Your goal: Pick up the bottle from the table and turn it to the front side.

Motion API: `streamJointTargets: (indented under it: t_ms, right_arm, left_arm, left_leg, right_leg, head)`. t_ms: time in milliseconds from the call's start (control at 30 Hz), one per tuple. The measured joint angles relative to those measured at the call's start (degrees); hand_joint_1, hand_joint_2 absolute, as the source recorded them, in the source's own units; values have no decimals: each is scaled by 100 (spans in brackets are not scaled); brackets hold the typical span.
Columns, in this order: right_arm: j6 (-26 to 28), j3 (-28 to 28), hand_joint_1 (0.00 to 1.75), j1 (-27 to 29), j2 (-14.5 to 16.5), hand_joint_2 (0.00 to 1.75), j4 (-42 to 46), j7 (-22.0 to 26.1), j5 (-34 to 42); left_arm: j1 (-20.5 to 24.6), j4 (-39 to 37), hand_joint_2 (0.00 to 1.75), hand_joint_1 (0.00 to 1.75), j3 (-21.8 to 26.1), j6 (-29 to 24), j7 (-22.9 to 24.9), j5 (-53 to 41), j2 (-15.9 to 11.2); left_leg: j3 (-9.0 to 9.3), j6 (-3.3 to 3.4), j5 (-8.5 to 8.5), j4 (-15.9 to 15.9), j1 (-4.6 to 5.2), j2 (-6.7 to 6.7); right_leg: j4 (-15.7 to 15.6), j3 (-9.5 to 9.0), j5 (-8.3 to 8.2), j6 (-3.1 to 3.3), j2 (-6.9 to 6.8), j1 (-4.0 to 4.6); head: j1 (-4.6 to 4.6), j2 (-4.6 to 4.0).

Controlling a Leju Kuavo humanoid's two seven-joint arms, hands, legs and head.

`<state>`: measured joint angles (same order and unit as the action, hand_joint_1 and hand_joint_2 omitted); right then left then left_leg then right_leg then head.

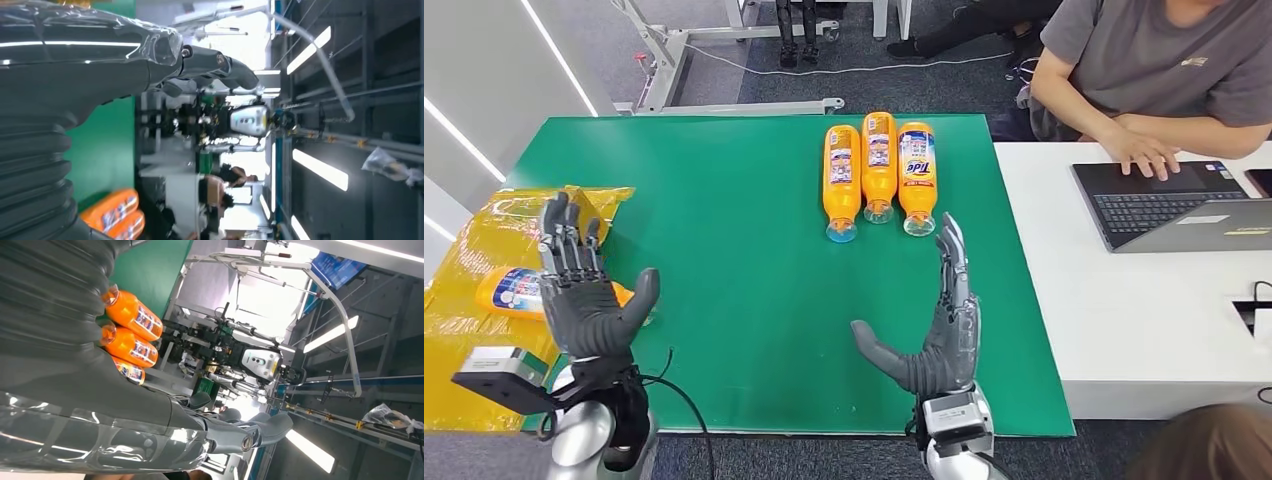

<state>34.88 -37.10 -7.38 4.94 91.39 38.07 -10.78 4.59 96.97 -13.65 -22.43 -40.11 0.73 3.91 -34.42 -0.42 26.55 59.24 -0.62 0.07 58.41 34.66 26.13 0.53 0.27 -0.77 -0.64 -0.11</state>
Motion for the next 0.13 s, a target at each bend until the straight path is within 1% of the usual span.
streamJointTargets:
  t_ms: [67, 133]
  right_arm:
    - [7, 9, 0, 27, 0, 175, -10, 0, -33]
    - [11, 16, 0, 45, 0, 175, -13, 0, -49]
  left_arm:
    - [-69, 3, 175, 0, -70, 44, 0, -11, 156]
    - [-119, 14, 175, 0, -107, 74, 0, -17, 246]
  left_leg:
    - [0, 1, 1, 0, 0, 1]
    - [0, 1, 1, -1, -1, 0]
  right_leg:
    - [0, 0, 0, 0, 0, 0]
    - [1, 1, 1, 1, 0, 1]
  head:
    - [-1, 0]
    - [-1, 0]
